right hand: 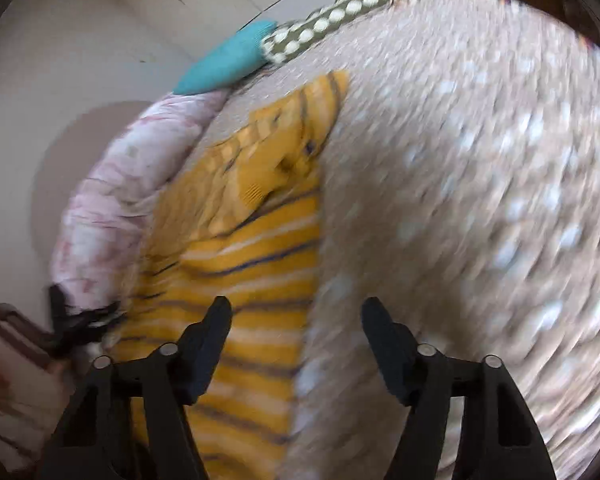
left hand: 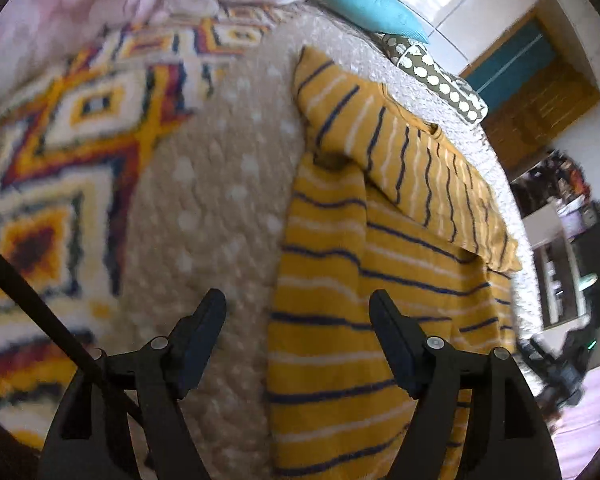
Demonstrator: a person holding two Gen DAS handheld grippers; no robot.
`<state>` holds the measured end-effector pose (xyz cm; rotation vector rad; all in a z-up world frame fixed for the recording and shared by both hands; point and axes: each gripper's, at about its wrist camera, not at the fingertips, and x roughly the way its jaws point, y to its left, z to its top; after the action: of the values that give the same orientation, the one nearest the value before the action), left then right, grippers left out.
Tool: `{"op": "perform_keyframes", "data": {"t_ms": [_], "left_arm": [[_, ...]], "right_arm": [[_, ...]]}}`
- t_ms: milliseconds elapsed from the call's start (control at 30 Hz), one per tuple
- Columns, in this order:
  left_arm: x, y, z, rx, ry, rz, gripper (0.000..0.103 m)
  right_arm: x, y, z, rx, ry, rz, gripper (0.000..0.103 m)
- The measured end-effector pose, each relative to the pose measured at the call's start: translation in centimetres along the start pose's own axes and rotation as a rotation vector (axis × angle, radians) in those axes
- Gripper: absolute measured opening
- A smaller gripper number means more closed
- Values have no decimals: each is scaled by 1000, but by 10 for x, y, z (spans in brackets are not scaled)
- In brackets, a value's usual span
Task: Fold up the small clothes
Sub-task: 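Grasp the sweater hem with both grippers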
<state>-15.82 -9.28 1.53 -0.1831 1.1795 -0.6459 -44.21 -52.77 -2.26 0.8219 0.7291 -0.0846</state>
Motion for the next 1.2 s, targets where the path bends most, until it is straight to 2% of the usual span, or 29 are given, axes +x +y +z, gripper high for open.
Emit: {"op": "perform_keyframes", "data": {"t_ms": [100, 200, 300, 433, 633, 800, 1000, 1067, 1100, 1133, 1167, 1200], "left_arm": [[-2, 2, -14, -43, -19, -73, 73], [-7, 0, -34, -52, -11, -180, 73], [-17, -8, -58, -40, -15, -233, 72], [-29, -14, -87, -66, -3, -319, 63], [-31, -13, -120, -144, 30, -426, 62], [-32, -22, -138, -110, 17, -378, 62], [-30, -25, -144, -119, 3, -337, 62], [-31, -27, -146, -114, -2, -316, 59], [-32, -29, -145, -110, 3, -276, 52], [-32, -31, -143, -103, 12, -224, 23], [-34, -28, -140, -97, 23, -181, 8], [-37, -26, -135, -102, 26, -158, 8]], "right_arm": [[1, 1, -22, 2, -17, 3, 66], [-2, -4, -36, 88, -13, 113, 66], [-2, -2, -51, 119, -5, 171, 65], [2, 9, -72, 143, 49, 300, 65], [4, 22, -93, 112, 65, 317, 63], [6, 34, -111, 106, 93, 307, 55], [10, 43, -125, 112, 103, 301, 53], [12, 44, -129, 111, 100, 269, 41], [12, 44, -130, 114, 99, 246, 23], [14, 44, -132, 124, 103, 219, 12], [13, 43, -133, 128, 101, 210, 11], [10, 45, -130, 116, 92, 198, 10]]}}
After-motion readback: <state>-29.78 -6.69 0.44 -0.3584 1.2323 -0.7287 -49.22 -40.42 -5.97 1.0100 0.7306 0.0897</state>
